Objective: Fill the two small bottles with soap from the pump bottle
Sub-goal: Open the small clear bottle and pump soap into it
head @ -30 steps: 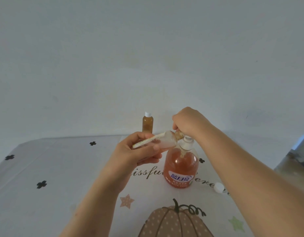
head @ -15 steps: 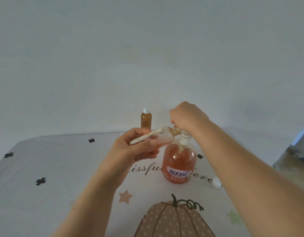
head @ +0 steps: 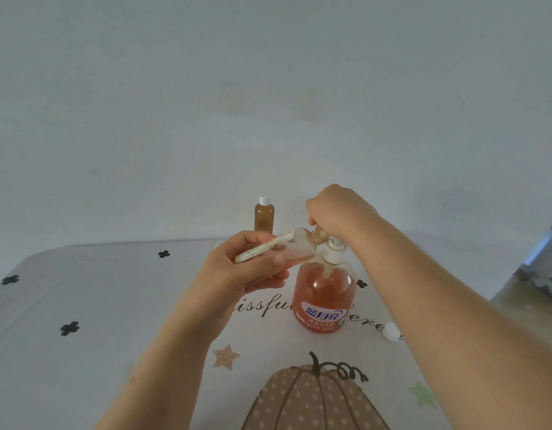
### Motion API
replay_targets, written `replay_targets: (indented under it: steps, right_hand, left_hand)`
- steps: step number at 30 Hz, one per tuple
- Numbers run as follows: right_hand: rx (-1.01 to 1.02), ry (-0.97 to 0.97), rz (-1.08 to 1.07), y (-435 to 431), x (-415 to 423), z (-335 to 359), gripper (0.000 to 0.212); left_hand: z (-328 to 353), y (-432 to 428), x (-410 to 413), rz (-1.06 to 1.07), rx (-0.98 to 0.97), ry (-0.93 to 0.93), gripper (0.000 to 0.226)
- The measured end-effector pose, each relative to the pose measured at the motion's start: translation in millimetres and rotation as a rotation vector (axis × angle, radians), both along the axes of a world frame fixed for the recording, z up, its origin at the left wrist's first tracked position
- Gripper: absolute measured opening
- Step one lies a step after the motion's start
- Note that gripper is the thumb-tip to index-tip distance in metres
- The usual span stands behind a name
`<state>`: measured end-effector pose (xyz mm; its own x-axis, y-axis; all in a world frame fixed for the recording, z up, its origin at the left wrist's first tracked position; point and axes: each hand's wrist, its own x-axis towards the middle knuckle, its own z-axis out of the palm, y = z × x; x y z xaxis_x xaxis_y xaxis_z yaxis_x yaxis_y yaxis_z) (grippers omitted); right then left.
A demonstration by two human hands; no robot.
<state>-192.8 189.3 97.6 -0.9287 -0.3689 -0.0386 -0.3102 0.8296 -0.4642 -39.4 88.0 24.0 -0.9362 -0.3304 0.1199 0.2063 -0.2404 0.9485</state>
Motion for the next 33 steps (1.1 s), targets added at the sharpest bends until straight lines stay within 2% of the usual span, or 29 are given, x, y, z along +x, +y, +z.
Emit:
replay_targets:
  steps: [8, 11, 24, 33]
  right_hand:
    - [-0.024, 0.0, -0.006, -2, -5, -14, 0.025]
    - [-0.024, 0.007, 0.002, -1, -4, -13, 0.025]
    - [0.003, 0.053, 0.038, 0, 0, 4, 0.025]
    - [-0.034, 0.045, 0.032, -2, -6, -10, 0.026]
  left_hand:
    - [-3, -5, -2, 0.0, -0.042, -0.044, 0.024]
    - [-2, -4, -2, -0.001, -0.04, -0.032, 0.018]
    - [2, 1, 0, 0.019, -0.008, 0.032, 0.024]
    - [1, -4, -2, -0.006, -0.006, -0.031, 0.022]
